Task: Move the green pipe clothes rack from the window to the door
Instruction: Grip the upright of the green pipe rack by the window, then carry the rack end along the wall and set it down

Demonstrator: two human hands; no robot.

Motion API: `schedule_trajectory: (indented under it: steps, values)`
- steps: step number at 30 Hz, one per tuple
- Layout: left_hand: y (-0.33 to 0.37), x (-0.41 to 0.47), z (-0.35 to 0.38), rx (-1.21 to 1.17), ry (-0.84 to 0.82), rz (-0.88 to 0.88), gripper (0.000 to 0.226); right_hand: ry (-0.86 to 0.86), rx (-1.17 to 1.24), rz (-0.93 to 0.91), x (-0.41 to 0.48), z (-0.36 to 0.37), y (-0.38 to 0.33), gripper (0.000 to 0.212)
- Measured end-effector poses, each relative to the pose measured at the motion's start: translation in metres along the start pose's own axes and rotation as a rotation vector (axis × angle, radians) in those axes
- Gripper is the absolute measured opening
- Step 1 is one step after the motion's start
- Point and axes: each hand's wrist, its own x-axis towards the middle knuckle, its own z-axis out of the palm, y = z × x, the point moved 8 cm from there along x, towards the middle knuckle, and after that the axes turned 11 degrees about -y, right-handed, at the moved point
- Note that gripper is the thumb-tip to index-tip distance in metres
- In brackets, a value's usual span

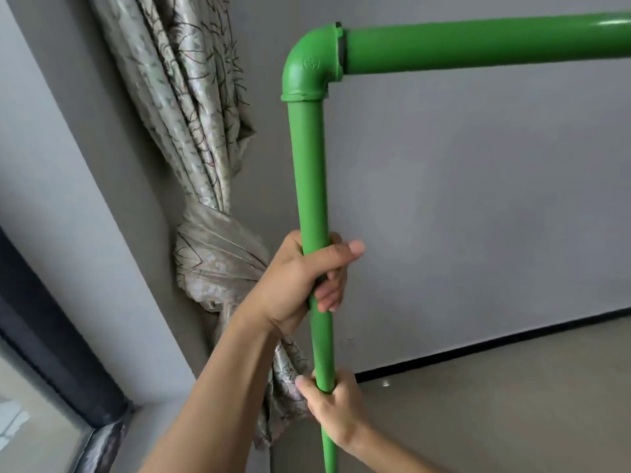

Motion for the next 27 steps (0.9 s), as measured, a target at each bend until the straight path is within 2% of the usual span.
schedule_trajectory:
  steps: [4, 8, 10, 15, 17, 23, 27]
  values:
    - [-0.018, 0.039, 0.036, -0.036, -0.132, -0.029, 0.040, 0.174, 0.045, 0.067, -0.004, -0.053, 0.015, 0.047]
    - [-0.031, 0.078, 0.083, -0.160, -0.440, -0.136, 0.041, 0.226, 0.080, 0.107, -0.012, -0.104, 0.027, 0.045]
    - [-0.034, 0.098, 0.106, -0.188, -0.531, -0.157, 0.044, 0.266, 0.075, 0.136, -0.015, -0.132, 0.032, 0.044]
    - [-0.044, 0.143, 0.145, -0.134, -0.306, -0.036, 0.046, 0.342, 0.088, 0.160, -0.027, -0.199, 0.039, 0.038]
    - [-0.051, 0.156, 0.165, -0.133, -0.264, -0.006, 0.045, 0.372, 0.084, 0.170, -0.039, -0.224, 0.042, 0.036]
    - [-0.085, 0.201, 0.229, -0.123, -0.281, -0.012, 0.047, 0.535, 0.097, 0.182, -0.072, -0.303, 0.042, 0.034]
    - [-0.110, 0.242, 0.265, -0.114, -0.310, -0.026, 0.048, 0.742, 0.100, 0.242, -0.084, -0.360, 0.054, 0.032]
